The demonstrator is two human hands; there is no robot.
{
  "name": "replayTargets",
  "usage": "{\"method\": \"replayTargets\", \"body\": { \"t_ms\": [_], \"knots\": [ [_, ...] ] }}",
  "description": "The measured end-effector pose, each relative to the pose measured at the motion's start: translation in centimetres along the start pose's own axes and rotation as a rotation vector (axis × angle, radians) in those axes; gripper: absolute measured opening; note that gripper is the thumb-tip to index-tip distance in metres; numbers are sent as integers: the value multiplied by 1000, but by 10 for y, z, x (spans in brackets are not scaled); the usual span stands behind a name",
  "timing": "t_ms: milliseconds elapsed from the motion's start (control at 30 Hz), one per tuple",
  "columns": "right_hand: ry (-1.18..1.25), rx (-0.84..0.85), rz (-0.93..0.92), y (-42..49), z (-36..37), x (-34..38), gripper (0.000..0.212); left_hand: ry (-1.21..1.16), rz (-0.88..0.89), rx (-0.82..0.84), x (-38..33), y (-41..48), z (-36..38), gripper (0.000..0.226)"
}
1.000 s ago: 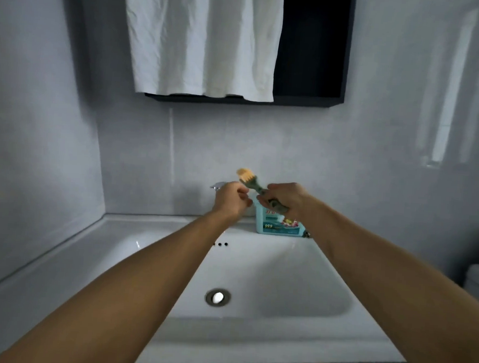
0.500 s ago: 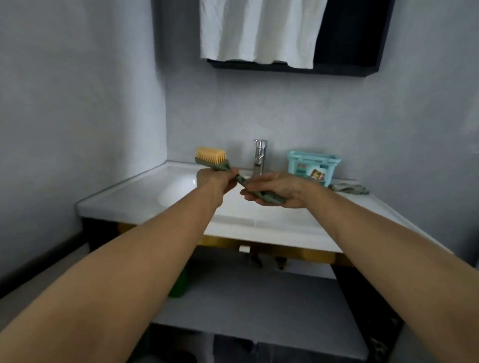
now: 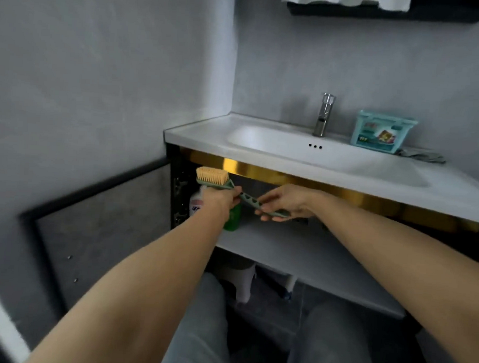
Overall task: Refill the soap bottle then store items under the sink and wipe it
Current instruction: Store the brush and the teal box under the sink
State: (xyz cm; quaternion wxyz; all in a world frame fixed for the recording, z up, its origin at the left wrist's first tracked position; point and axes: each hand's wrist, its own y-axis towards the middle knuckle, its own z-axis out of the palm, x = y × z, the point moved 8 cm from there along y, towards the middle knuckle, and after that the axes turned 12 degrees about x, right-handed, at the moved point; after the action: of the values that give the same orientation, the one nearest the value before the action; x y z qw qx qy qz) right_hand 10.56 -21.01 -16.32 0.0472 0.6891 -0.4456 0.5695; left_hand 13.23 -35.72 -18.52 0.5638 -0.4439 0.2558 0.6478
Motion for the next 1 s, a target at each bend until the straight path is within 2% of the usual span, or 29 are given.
{"method": "replayTargets", "body": {
  "t_ms": [67,167,300,367,467,533,600,767,867,1000],
  "knots": [
    [9,0,40,4,5,-19,33,-14,-40,0,22,-1,-5,13],
    [-6,-19,110,5,5,-49,32,30,-119,29,58,8,-5,38],
    [1,15,237,6,4,-93,30,81,-268,47,103,24,7,40],
    [21,21,288,7,2,-113,31,128,-328,74,127,36,17,35],
    [142,36,325,13,0,-143,32,324,-395,174,159,53,33,8],
    [281,-30,309,19,-9,-163,32,486,-396,222,176,62,42,18],
    [385,-100,309,26,-19,-183,32,581,-399,291,191,69,53,9],
    [544,-275,337,41,-34,-220,31,772,-448,423,221,89,77,14],
    [607,-362,351,55,-43,-235,36,911,-455,476,234,103,86,14],
    [574,-424,418,80,-60,-250,37,975,-464,497,243,121,93,20]
  ]
}}
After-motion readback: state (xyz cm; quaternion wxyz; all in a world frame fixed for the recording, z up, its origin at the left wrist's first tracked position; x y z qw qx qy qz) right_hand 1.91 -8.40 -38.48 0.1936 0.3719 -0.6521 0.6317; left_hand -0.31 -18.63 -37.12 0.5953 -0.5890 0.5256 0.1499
